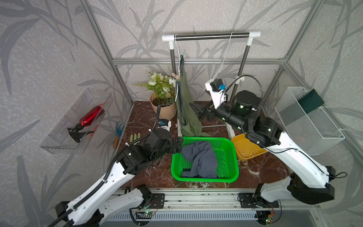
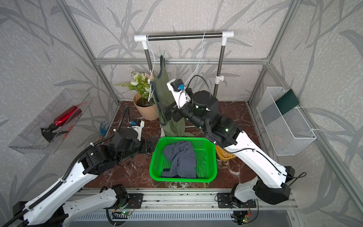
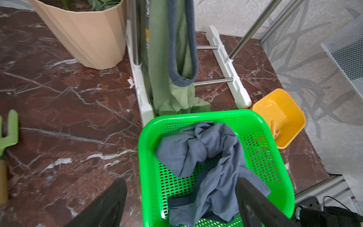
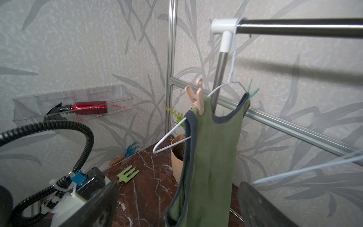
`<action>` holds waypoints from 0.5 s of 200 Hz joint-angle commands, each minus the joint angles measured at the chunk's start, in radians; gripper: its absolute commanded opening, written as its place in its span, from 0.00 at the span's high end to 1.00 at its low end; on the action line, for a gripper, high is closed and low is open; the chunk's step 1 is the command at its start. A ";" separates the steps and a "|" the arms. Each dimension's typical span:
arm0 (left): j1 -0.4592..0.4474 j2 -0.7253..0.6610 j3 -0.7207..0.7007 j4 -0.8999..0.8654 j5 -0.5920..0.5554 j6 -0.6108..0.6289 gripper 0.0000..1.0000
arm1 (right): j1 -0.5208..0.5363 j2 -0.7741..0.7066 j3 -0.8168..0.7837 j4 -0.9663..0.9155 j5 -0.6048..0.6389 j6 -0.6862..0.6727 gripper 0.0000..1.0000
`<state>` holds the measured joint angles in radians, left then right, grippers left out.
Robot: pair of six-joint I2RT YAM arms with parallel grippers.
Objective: Remove the clothespins securing tank tops to the hanger
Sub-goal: Place the hanger on the clothesline.
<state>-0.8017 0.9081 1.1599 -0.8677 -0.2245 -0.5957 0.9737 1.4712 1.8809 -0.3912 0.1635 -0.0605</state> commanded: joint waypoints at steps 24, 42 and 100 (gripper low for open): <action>0.018 -0.079 -0.060 -0.091 -0.086 -0.010 0.12 | 0.085 0.167 0.193 -0.003 0.078 -0.051 0.08; 0.024 -0.093 -0.071 -0.093 -0.074 -0.007 0.12 | 0.086 0.227 0.252 0.003 0.095 -0.059 0.12; 0.032 -0.122 -0.087 -0.102 -0.046 0.005 0.12 | 0.086 0.460 0.493 0.008 0.219 -0.142 0.17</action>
<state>-0.7765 0.8070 1.0908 -0.9329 -0.2638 -0.5964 1.0611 1.8359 2.2440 -0.3775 0.2977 -0.1436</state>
